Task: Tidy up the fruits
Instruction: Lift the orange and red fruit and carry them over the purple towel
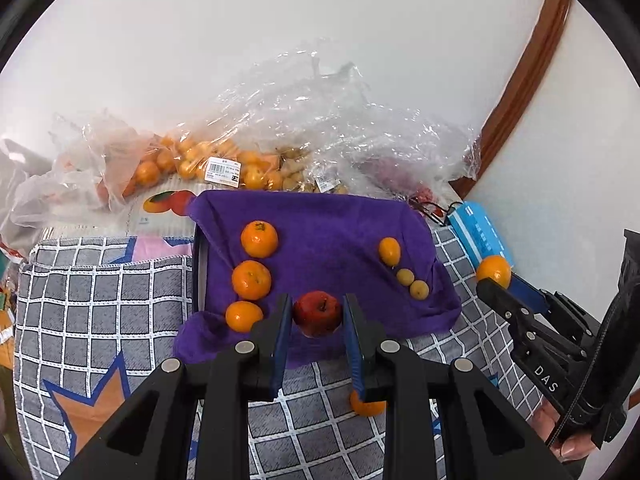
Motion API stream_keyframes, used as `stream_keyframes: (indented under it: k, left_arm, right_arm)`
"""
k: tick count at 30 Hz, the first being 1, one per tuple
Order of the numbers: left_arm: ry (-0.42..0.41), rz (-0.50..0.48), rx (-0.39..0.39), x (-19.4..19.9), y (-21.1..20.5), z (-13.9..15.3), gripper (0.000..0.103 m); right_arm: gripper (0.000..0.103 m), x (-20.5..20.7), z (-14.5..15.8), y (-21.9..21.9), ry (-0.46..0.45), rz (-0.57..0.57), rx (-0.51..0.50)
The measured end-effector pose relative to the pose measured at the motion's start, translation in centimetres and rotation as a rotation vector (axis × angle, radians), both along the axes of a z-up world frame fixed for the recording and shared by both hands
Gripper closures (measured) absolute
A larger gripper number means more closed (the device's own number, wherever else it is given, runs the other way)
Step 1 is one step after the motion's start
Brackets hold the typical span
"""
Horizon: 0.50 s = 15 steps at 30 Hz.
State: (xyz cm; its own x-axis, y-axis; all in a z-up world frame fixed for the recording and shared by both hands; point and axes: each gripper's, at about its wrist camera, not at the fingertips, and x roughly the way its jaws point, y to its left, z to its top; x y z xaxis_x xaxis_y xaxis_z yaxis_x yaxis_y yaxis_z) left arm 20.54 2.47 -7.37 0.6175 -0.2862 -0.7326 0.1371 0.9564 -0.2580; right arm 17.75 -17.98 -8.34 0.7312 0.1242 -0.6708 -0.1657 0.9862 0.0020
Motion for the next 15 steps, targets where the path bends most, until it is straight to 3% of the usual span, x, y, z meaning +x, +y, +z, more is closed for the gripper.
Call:
stream_keyframes:
  k: [15]
  left_arm:
    - [-0.012, 0.025, -0.011, 2.6, 0.9, 0.2, 0.079]
  right_arm:
    - [0.069, 2.3, 0.2, 0.0, -0.020, -0.005, 0.001]
